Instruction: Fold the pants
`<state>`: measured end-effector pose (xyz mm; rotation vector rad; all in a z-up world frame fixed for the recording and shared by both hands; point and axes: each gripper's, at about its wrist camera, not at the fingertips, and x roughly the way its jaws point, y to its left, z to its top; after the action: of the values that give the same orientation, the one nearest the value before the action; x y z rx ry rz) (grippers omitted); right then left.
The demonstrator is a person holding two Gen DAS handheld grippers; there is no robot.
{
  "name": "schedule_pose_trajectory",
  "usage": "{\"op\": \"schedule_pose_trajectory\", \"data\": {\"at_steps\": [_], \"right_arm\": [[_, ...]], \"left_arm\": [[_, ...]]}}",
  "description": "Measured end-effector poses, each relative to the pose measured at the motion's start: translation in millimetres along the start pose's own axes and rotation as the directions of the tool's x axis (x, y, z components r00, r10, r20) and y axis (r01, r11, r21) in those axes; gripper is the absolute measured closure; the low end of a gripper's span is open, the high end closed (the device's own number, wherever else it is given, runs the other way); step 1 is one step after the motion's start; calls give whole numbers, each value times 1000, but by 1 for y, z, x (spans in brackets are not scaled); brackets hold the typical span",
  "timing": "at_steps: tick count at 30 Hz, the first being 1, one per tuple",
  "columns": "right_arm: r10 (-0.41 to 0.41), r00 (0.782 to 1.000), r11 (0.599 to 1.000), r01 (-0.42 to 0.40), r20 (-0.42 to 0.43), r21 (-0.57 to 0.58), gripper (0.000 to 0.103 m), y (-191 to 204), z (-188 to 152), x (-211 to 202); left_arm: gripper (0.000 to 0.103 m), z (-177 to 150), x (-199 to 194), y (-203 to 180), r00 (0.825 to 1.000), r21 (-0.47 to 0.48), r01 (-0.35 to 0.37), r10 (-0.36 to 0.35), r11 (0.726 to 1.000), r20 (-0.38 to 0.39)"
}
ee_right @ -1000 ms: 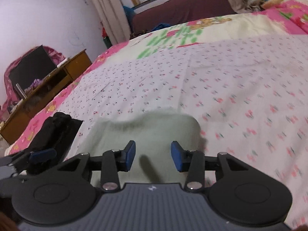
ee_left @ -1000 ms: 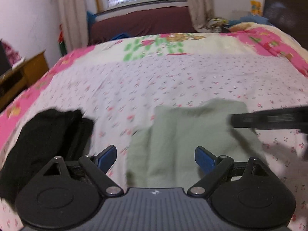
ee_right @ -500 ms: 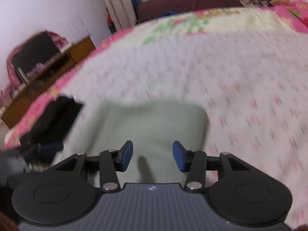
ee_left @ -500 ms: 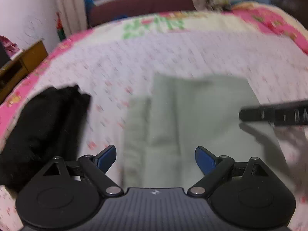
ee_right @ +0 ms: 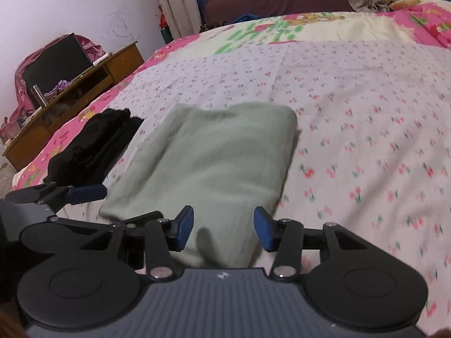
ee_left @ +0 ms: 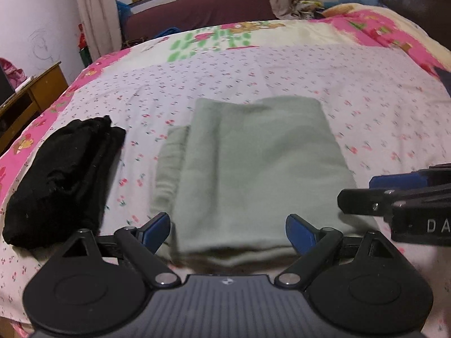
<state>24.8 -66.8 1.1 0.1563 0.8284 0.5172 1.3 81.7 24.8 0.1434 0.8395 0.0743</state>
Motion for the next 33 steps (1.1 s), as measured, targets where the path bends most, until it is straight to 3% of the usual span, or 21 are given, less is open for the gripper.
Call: {"op": "schedule_pose_trajectory", "data": {"at_steps": [10,18,33], "right_arm": [[-17,1000,1000,17,-15,20,54,-3,-23,-15],[-11,1000,1000,11,-8,28,54,-3,-28,-20],[-7,1000,999,7,-8,35,54,-3,-30,-20]], "left_arm": [[1,-11,-16,-14,1000,15,-16,16,1000,26],[1,-12,-21,-24,997,70,-76,74,995,31],[1,-14,-20,-24,997,67,-68,67,995,28]]}}
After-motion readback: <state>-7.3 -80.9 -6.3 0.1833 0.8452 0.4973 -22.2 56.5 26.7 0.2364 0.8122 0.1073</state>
